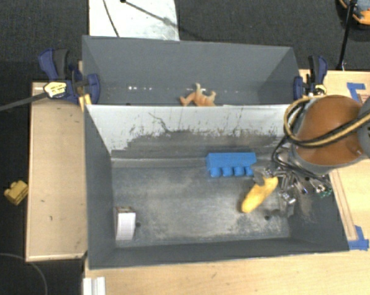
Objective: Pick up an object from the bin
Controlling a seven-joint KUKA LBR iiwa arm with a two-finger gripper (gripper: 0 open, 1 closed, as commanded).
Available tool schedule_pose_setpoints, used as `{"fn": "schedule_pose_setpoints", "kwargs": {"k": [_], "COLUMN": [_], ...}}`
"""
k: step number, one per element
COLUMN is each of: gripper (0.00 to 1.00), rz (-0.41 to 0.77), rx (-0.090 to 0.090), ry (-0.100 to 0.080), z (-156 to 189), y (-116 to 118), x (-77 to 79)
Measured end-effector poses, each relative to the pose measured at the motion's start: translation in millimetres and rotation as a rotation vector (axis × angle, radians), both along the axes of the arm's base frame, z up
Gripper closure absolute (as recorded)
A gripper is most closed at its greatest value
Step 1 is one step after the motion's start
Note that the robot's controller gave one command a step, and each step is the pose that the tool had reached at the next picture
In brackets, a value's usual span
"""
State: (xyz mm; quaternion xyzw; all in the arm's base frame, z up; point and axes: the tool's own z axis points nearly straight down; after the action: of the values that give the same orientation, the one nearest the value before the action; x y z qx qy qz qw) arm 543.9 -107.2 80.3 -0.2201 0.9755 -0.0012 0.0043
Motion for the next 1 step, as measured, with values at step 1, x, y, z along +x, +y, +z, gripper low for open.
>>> {"fn": "schedule_pose_setpoints", "kwargs": {"k": [1], "gripper": [1.0], "rz": [-0.023], "rx": [0.001], "ry": [0.002], "z": [-8.4], "y": [-1.9], "x": [0.1]}}
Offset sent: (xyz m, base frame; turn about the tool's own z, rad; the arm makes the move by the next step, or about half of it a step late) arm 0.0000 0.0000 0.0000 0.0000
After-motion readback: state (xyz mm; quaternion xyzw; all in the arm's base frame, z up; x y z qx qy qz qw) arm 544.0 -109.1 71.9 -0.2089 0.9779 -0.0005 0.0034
